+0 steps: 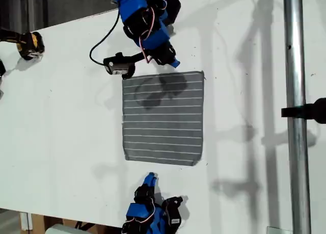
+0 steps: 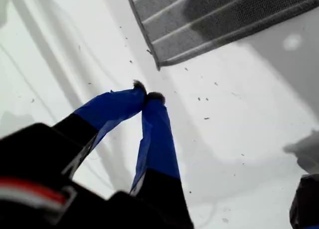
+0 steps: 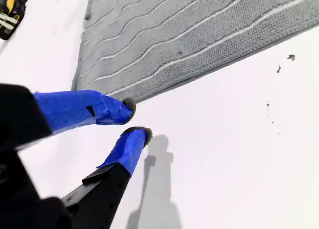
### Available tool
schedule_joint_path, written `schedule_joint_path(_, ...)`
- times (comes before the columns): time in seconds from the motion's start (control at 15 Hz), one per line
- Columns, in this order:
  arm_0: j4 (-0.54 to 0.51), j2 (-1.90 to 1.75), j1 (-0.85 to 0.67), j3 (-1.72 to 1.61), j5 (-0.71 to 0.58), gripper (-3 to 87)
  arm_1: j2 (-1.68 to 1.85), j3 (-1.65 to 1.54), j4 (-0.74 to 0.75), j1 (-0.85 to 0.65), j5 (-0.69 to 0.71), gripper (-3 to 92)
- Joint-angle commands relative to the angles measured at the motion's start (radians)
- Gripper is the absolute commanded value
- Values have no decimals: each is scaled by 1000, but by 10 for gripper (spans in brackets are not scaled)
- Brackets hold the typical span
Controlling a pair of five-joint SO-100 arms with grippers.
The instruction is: Grasp corners of a towel and fold twice.
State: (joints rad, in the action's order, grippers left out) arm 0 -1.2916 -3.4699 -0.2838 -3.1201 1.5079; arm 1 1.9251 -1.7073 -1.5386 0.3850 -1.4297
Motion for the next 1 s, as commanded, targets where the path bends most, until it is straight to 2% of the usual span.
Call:
schedule_joint_path(0.0,11,-3,-3,0,17,81,-94,135,-12,28,11,-1)
schedule_joint_path(0.13,-3,-3,-8,0,74,77,-117,158,40,41,35,-1)
schedule_joint_path(0.27,-3,-3,5,0,51,118,-130,167,48,51,64,-1)
schedule_joint_path(0.33,-3,-3,5,0,11,121,-144,176,44,52,64,114)
schedule_joint_path(0.4,-3,-3,5,0,-32,122,-176,215,29,52,94,279)
schedule_joint_path(0.47,-3,-3,5,0,-38,123,-219,275,-12,52,112,343)
schedule_joint_path(0.67,-3,-3,9,0,-5,160,-347,410,-123,38,137,409)
schedule_joint_path(0.8,-3,-3,25,0,18,217,-393,394,-121,34,137,407)
schedule_joint_path(0.93,-3,-3,32,0,21,236,-440,354,-98,43,132,400)
